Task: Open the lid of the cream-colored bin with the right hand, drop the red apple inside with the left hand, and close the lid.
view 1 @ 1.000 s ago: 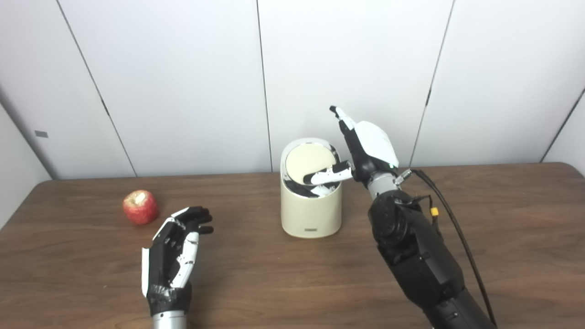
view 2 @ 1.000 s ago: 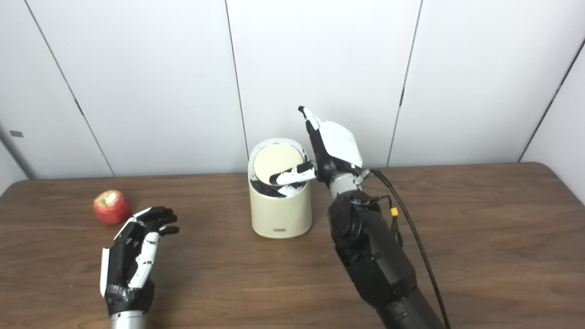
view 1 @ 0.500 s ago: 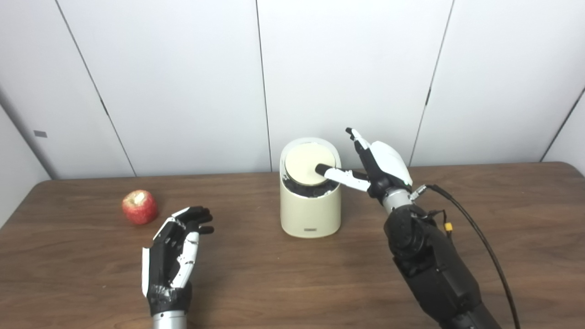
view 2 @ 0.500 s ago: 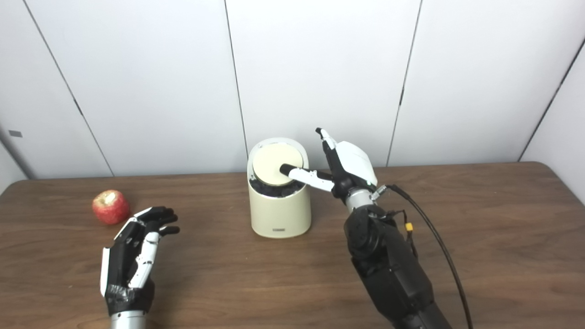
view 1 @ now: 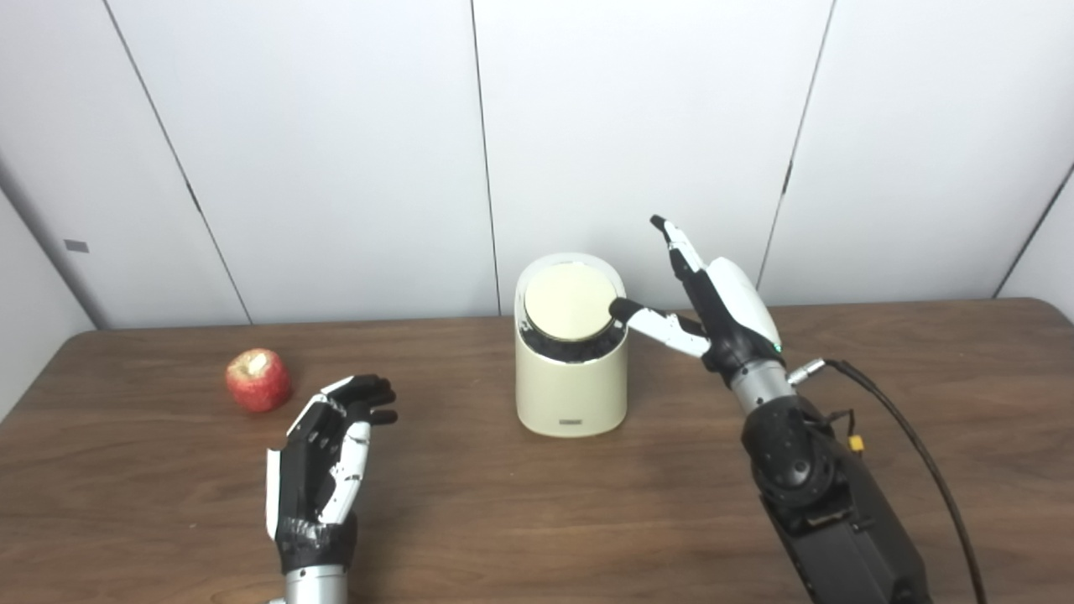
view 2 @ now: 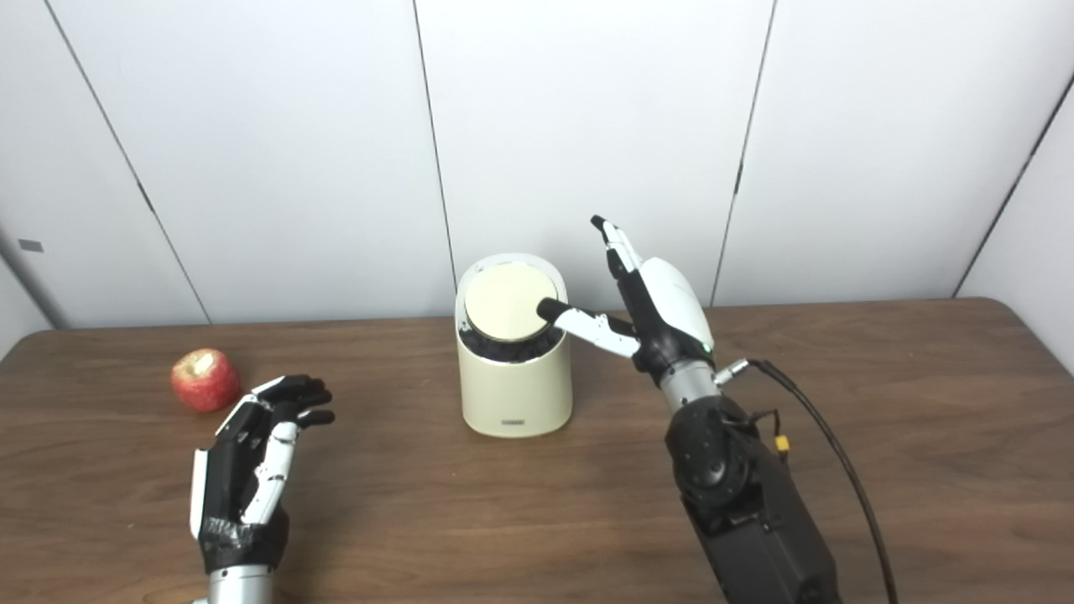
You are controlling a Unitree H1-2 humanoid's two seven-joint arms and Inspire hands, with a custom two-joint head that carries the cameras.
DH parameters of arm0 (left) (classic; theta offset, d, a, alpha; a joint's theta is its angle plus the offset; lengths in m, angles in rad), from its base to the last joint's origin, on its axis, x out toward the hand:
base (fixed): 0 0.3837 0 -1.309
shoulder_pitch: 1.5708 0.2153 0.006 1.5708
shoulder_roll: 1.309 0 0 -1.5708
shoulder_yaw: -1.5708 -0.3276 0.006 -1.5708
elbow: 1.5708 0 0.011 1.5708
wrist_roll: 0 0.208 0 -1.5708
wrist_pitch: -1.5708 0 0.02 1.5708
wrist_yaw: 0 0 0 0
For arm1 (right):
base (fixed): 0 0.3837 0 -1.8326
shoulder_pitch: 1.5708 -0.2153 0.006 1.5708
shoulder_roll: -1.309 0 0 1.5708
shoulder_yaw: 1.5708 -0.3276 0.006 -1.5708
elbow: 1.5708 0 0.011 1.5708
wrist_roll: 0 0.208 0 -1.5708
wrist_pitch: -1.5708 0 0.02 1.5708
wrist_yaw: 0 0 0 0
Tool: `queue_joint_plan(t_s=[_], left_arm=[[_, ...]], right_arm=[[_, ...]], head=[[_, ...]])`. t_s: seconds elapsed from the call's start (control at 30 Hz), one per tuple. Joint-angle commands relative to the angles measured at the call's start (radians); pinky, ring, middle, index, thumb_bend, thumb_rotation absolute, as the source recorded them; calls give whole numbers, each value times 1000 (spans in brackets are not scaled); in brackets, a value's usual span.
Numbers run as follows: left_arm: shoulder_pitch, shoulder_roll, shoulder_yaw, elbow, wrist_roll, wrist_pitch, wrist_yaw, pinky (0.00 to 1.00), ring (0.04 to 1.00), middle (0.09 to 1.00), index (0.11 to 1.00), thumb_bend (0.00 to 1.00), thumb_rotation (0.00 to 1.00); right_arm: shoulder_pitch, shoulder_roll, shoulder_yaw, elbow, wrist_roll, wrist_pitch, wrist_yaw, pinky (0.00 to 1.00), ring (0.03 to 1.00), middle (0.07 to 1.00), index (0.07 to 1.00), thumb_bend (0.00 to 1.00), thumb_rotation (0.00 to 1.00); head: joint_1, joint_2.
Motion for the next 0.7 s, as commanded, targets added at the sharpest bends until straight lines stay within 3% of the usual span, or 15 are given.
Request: queue_joint_plan(t_s=[0.0,0.1,0.2,0.23,0.3,0.37,0.43,0.5,0.6,0.67], left_arm=[[2,-10,-9,47,-9,-31,-12,602,673,670,652,290,395],[2,-10,-6,48,-13,-27,-11,605,673,670,652,293,390],[2,-8,-5,47,-14,-26,-12,600,674,672,653,298,392],[2,-6,-4,48,-14,-27,-13,599,674,673,652,297,392],[0,-2,-2,53,-14,-35,-14,597,674,673,651,296,388],[0,1,0,55,-19,-37,-18,594,671,671,650,294,388],[1,2,1,55,-27,-39,-20,593,669,669,649,291,378],[3,5,3,53,-31,-38,-21,593,668,667,648,288,369],[5,9,4,49,-28,-37,-21,589,667,666,646,287,369],[5,13,5,50,-29,-39,-23,588,667,667,646,284,369]], right_arm=[[4,0,-32,-104,22,-65,-39,868,961,1000,1000,1000,1000],[85,14,-72,-143,65,-155,-96,861,938,969,966,973,937],[168,33,-116,-101,98,-307,-197,769,863,901,892,775,802],[183,40,-127,-82,95,-352,-231,706,818,862,850,652,687],[220,52,-147,-33,107,-449,-286,655,777,823,808,498,554],[256,52,-160,19,112,-541,-330,638,749,785,780,387,494],[287,48,-173,78,112,-637,-374,606,710,739,739,340,421],[323,29,-148,121,158,-684,-422,587,687,713,703,341,327],[356,-21,-51,147,183,-690,-547,543,653,688,675,344,212],[374,-28,-13,148,189,-690,-598,541,647,680,667,345,284]], head=[[-1,-1],[0,-1],[-1,-2],[-2,-2],[-6,-1],[-4,-5],[-2,-3],[-6,1],[-10,3],[-9,4]])
